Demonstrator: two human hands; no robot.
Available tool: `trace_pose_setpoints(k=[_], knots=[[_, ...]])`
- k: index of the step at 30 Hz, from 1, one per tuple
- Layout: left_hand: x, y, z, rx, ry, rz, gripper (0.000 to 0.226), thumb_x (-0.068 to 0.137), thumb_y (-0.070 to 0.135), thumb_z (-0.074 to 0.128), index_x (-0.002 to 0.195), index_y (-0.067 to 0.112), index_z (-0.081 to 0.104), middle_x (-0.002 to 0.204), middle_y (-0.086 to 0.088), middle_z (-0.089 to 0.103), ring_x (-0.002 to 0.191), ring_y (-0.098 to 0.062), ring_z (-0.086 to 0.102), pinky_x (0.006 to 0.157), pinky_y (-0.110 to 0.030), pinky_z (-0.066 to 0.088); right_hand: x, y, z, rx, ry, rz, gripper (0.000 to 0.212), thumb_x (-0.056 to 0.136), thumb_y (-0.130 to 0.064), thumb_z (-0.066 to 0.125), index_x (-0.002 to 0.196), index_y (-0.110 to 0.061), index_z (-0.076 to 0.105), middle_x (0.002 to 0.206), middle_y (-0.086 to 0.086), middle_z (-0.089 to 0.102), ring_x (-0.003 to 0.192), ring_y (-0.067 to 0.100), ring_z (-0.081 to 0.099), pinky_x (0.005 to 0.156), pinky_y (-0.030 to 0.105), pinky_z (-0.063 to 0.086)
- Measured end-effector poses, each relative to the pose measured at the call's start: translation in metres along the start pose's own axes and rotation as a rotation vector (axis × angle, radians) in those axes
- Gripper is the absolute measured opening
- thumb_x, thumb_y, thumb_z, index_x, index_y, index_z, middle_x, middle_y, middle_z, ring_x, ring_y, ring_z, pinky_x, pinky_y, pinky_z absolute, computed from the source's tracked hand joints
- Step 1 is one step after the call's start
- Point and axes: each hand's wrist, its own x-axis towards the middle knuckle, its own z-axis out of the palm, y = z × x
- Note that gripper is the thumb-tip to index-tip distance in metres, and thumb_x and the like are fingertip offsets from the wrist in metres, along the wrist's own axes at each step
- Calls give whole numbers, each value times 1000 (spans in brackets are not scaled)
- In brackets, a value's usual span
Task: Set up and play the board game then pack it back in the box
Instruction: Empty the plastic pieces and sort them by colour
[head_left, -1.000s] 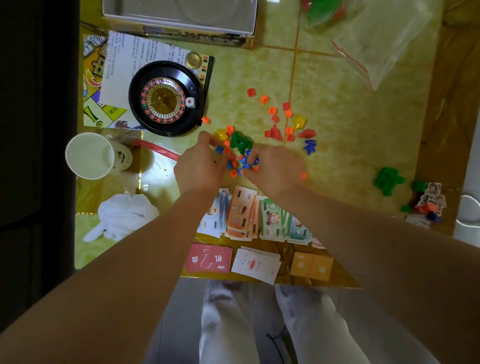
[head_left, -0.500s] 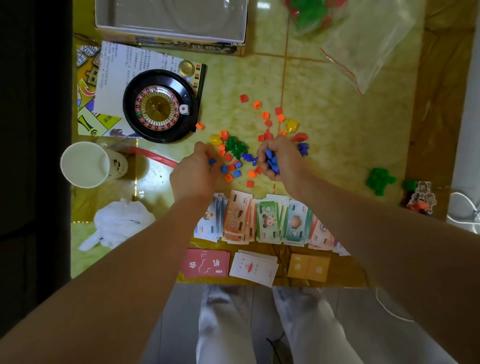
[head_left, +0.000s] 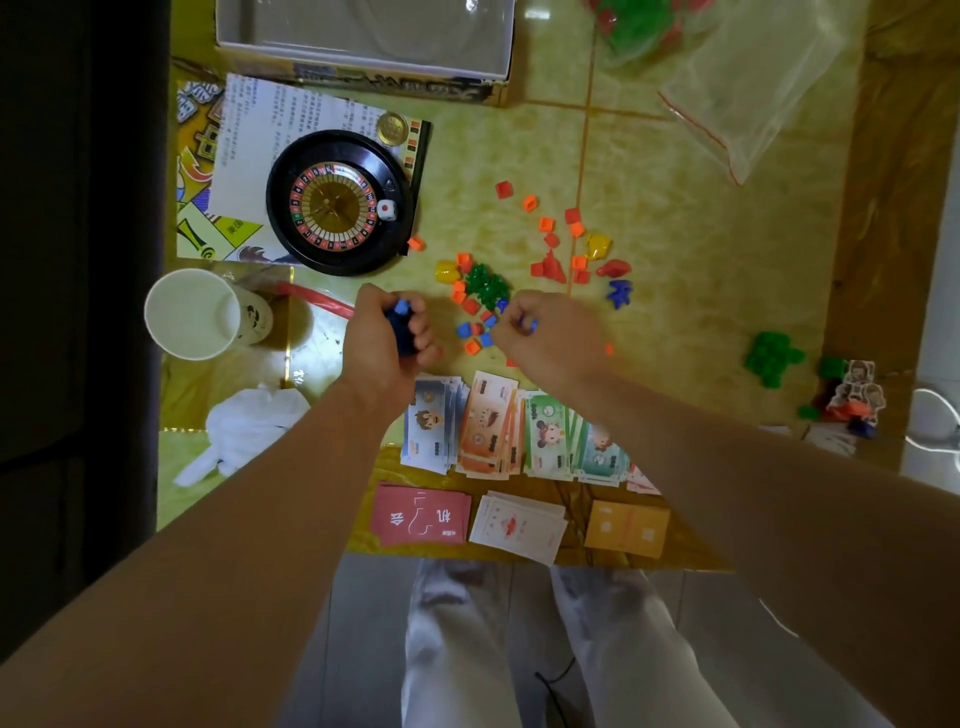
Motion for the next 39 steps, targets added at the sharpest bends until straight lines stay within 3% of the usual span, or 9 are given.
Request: trace_pose_setpoints(k=[5, 10, 15, 20, 23, 25, 29, 34, 39], knots=[[-2, 0, -6, 96, 34, 18, 31, 89, 18, 30, 60, 14, 39, 59, -2, 50, 50, -15, 41, 41, -18, 32, -1, 2, 10, -280, 15, -157, 12, 83, -30, 65, 94, -29, 62, 55, -13, 39, 55, 11, 47, 47, 25, 27], [5, -10, -2, 502, 157, 246, 42, 97, 25, 49, 57, 14, 46, 54, -2, 45, 56, -21, 47, 49, -23, 42, 1, -2, 15, -469, 46, -211, 11, 92, -28, 58, 102, -24, 62, 74, -4, 58, 66, 18, 53, 51, 28, 29], [6, -22, -2, 1099, 103, 519, 11, 91, 33, 60, 82, 27, 59, 56, 9, 50, 50, -7, 46, 51, -27, 37, 4, 1, 13, -465, 88, -233, 10, 90, -27, 57, 96, -23, 65, 72, -3, 62, 69, 22, 62, 49, 27, 28], [5, -29, 1, 1336, 129, 564, 15, 85, 30, 67, 95, 26, 56, 57, 7, 49, 62, -19, 54, 55, -30, 41, 2, 11, -1, -369, 133, -198, 9, 88, -29, 61, 91, -23, 66, 58, -13, 45, 59, 11, 52, 44, 20, 21], [6, -27, 2, 1414, 159, 605, 11, 86, 28, 64, 95, 26, 58, 62, 5, 53, 68, -24, 58, 55, -31, 41, 2, 17, -7, -370, 78, -192, 15, 88, -40, 63, 96, -27, 63, 64, -13, 50, 65, 10, 54, 49, 24, 34], [6, -27, 1, 1422, 149, 603, 10, 86, 29, 63, 96, 27, 60, 66, 6, 56, 71, -22, 59, 57, -31, 42, 2, 19, -6, -400, 69, -206, 22, 86, -44, 65, 101, -28, 63, 75, -10, 57, 71, 14, 59, 53, 27, 37], [3, -25, 4, 1377, 174, 594, 13, 90, 34, 55, 97, 24, 59, 64, 9, 53, 71, -18, 56, 58, -29, 36, 3, 16, -1, -482, 118, -196, 27, 89, -42, 63, 109, -25, 58, 78, -10, 48, 64, 13, 48, 46, 24, 20], [-1, -23, 2, 1233, 190, 525, 28, 92, 24, 36, 64, 23, 39, 64, -7, 53, 64, -25, 47, 56, -32, 30, 7, 15, 0, -533, 126, -194, 20, 92, -38, 59, 107, -25, 61, 80, -4, 65, 71, 17, 59, 48, 26, 24], [5, -19, 6, 678, 104, 326, 48, 92, 31, 45, 45, 21, 40, 52, -7, 32, 50, -18, 27, 55, -30, 26, 6, 12, -4, -246, 148, -102, 14, 91, -32, 53, 89, -20, 59, 65, -6, 57, 57, 13, 52, 47, 23, 31]])
